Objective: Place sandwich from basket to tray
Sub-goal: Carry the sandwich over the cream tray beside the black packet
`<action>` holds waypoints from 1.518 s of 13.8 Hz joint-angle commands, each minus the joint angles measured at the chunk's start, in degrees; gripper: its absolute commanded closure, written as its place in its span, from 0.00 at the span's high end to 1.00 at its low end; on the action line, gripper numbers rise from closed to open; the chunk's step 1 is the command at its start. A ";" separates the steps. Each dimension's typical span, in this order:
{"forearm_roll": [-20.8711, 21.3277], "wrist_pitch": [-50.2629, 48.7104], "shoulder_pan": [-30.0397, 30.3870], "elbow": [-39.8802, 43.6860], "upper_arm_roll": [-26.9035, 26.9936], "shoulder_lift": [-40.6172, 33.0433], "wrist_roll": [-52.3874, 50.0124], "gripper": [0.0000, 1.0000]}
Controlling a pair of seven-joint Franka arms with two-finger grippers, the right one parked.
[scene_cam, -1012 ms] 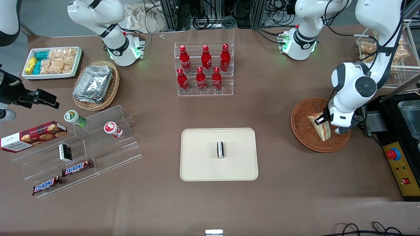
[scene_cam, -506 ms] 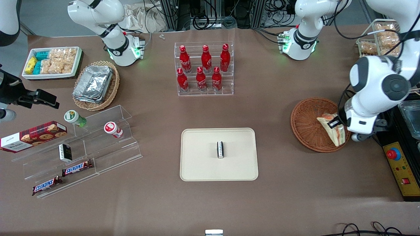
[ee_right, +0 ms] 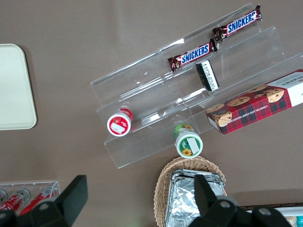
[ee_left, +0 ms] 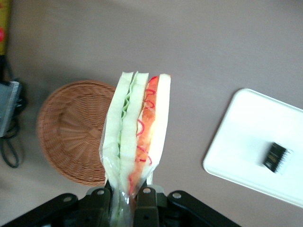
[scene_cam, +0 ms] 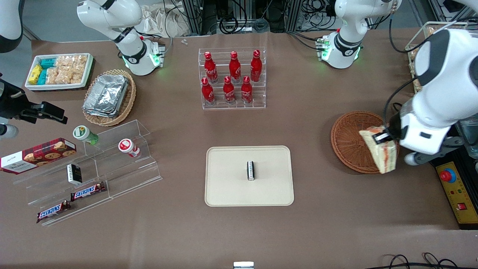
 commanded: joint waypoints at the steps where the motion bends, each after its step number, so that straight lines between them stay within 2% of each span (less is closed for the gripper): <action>1: -0.03 0.03 -5.85 4.48 0.08 7.00 -0.63 0.00; 6: 0.40 12.49 -14.12 4.57 0.16 17.37 -0.73 0.00; 12: 0.93 23.41 -17.73 4.57 0.43 28.19 -2.13 0.00; 13: 1.46 24.29 -18.26 4.57 0.51 29.34 -2.39 0.00; 16: 6.89 24.65 -19.50 4.31 0.52 31.63 -6.86 0.00; 17: 7.52 24.74 -19.59 4.30 0.52 31.98 -7.31 0.05; 18: 7.53 24.83 -19.50 4.39 0.52 32.42 -7.49 0.41; 19: 7.61 25.18 -19.50 4.39 0.52 32.42 -7.41 0.99; 21: 7.53 25.62 -19.50 4.48 0.43 32.16 -7.41 1.00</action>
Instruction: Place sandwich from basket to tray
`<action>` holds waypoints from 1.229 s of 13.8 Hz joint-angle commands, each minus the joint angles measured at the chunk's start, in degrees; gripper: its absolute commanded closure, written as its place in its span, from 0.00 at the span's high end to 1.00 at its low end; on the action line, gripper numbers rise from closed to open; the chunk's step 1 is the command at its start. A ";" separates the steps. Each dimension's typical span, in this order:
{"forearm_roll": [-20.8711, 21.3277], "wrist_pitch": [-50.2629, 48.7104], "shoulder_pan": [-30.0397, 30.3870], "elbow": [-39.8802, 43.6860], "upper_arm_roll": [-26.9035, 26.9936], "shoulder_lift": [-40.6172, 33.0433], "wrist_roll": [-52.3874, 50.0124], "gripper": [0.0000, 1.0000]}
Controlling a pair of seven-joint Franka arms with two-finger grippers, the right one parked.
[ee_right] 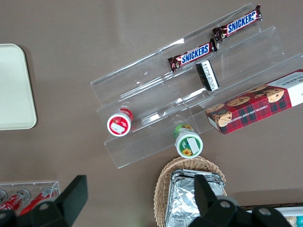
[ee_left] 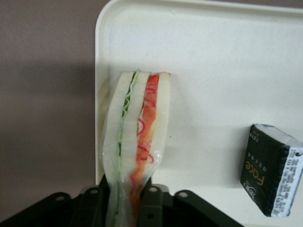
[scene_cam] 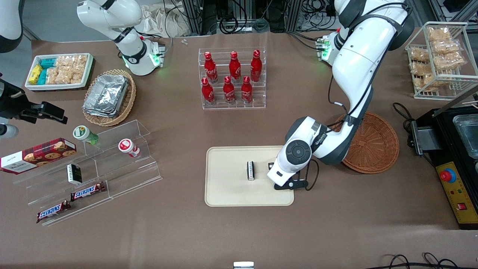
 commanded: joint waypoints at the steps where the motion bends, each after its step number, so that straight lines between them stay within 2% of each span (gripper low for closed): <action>1: 1.34 0.38 -0.67 1.81 0.43 0.38 -1.66 1.00; 4: 1.51 0.20 -0.76 2.25 0.43 -0.93 -5.68 1.00; 7: 2.48 -3.64 0.81 1.90 0.51 -7.69 -5.97 1.00; 10: 1.43 -10.94 5.46 0.76 0.16 -15.59 -2.04 1.00; 11: -0.49 -12.62 7.13 -0.46 0.25 -18.66 0.42 1.00; 14: -2.44 -13.25 13.19 -6.78 0.16 -27.63 5.87 1.00; 16: -3.93 -13.86 16.88 -10.13 0.43 -31.08 11.15 1.00; 17: -4.20 -14.39 21.43 -12.14 -0.18 -33.00 14.65 1.00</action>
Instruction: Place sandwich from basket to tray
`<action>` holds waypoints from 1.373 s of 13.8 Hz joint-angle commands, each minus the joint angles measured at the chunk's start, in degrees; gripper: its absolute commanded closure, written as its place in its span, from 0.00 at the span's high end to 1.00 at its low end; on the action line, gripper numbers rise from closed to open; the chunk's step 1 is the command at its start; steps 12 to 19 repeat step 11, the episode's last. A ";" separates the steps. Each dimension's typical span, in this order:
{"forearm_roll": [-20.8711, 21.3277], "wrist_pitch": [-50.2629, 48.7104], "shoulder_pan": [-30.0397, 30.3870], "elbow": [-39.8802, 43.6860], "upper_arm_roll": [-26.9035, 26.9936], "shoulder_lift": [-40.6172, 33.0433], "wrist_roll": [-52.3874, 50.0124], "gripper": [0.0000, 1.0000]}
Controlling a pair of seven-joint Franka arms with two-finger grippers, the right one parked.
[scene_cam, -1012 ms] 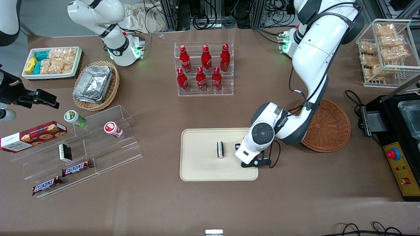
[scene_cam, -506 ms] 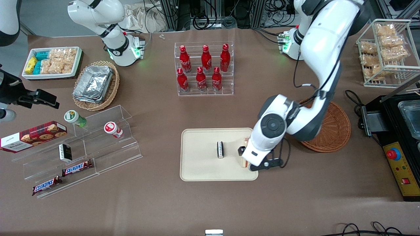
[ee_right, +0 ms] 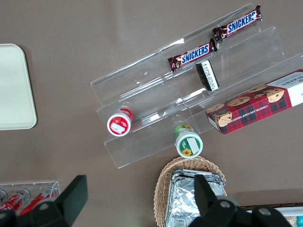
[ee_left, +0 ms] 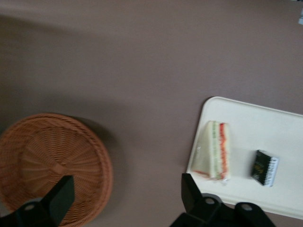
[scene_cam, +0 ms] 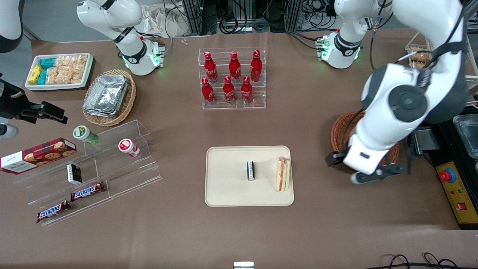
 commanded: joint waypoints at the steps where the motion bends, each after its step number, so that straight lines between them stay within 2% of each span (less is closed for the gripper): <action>1: -3.78 0.52 7.44 -9.27 -0.51 -7.10 11.86 1.00; 4: -7.05 0.44 5.27 -13.85 8.87 -12.11 26.11 1.00; 6: -8.28 1.40 5.26 -17.28 12.13 -15.02 34.91 1.00; 8: -8.20 1.76 5.87 -16.34 12.32 -14.69 37.76 1.00; 11: -7.05 0.27 5.09 -8.53 11.80 -9.42 37.68 1.00; 19: -7.05 0.27 5.09 -8.53 11.80 -9.42 37.68 1.00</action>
